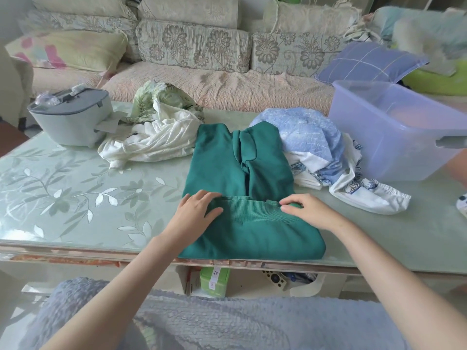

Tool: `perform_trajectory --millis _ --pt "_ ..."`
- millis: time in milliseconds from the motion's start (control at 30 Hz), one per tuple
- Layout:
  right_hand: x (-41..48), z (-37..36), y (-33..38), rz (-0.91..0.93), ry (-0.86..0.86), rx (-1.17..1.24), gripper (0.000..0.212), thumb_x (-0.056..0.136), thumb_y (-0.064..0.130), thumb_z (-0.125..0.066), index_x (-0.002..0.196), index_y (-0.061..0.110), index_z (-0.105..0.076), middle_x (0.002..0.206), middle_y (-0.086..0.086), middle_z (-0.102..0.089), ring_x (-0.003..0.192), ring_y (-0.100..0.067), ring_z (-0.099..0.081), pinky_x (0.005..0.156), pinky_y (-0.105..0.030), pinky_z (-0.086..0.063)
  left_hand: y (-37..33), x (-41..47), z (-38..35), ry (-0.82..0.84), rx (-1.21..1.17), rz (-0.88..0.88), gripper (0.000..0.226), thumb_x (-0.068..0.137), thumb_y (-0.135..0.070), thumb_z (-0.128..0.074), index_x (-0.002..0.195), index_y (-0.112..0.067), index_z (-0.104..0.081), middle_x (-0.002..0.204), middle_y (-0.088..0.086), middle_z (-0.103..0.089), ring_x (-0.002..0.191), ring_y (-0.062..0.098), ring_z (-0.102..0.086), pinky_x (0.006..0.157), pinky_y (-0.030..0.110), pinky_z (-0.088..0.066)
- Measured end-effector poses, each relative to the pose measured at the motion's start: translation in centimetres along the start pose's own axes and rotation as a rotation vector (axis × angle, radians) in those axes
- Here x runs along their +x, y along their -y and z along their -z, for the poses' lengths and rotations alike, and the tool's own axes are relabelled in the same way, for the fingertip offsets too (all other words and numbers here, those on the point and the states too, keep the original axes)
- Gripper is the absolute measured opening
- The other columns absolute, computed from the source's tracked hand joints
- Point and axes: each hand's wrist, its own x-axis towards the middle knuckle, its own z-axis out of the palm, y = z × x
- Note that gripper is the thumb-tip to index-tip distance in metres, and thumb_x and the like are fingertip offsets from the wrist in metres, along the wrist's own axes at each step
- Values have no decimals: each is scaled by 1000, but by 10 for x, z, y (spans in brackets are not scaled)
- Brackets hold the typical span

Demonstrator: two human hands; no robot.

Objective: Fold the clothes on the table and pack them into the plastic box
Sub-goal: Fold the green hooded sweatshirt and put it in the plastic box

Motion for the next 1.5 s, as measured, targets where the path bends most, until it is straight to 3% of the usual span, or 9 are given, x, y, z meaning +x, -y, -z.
perform_trajectory --millis 167,333,567,833,933,1100,1333,1433,1500 --pt "18 -6 7 -122 -7 -8 27 91 46 -56 92 22 -70 87 -2 -62 74 -12 -48 67 -28 -36 -14 10 -1 -47 7 -75 36 96 -40 -48 128 -26 -55 128 -5 -53 125 17 -43 114 34 -18" --pt "41 -12 17 -139 126 -216 12 87 44 -62 84 33 -66 88 11 -65 98 -14 -55 101 -37 -33 -30 18 -9 -6 -51 -120 35 91 -44 -54 122 -26 -57 121 -4 -54 117 18 -45 103 29 -26" --pt "41 -5 19 -22 255 -78 10 88 18 -66 81 25 -63 88 -4 -67 82 -15 -57 80 -27 -44 -35 27 -12 51 -106 -98 33 90 -42 -58 116 -23 -55 117 -3 -50 115 19 -40 98 29 -29" --pt "40 -17 42 139 94 184 41 82 -7 -58 82 33 -68 86 12 -70 91 -9 -63 101 -33 -42 -40 23 -18 -71 -122 -100 23 92 -30 -57 110 -17 -51 111 -8 -57 103 20 -46 92 30 -29" --pt "35 -35 35 18 72 -81 61 86 -2 -33 98 47 -68 101 10 -64 111 -21 -45 107 -32 -30 -41 26 -23 -66 -43 -89 25 93 -32 -54 114 -18 -51 117 -6 -57 107 19 -44 96 29 -28" --pt "34 -39 23 73 12 140 37 94 25 -55 80 56 -68 101 19 -71 114 -14 -58 109 -43 -34 -41 26 -28 -168 -40 -87 23 96 -30 -51 116 -19 -51 117 -8 -59 108 20 -45 96 31 -29" --pt "-7 -20 25 473 -352 -115 37 90 48 -48 123 35 -60 135 21 -52 123 2 -44 107 -21 -16 -33 18 -22 -292 -8 -178 32 81 -15 -70 112 -18 -61 122 0 -55 111 23 -48 93 37 -41" --pt "-25 -24 5 549 -166 -295 39 96 37 -40 133 34 -53 144 21 -40 130 10 -36 114 -21 -11 -12 6 -11 -213 61 -427 28 87 -22 -60 115 -29 -64 130 -7 -56 117 16 -50 97 37 -42" --pt "-28 -32 -8 479 10 -374 42 102 31 -29 143 34 -36 150 20 -25 139 8 -20 120 -28 -3 4 -8 -7 66 171 -468 51 93 -52 -25 141 -41 -38 152 -19 -27 141 3 -23 116 33 -22"
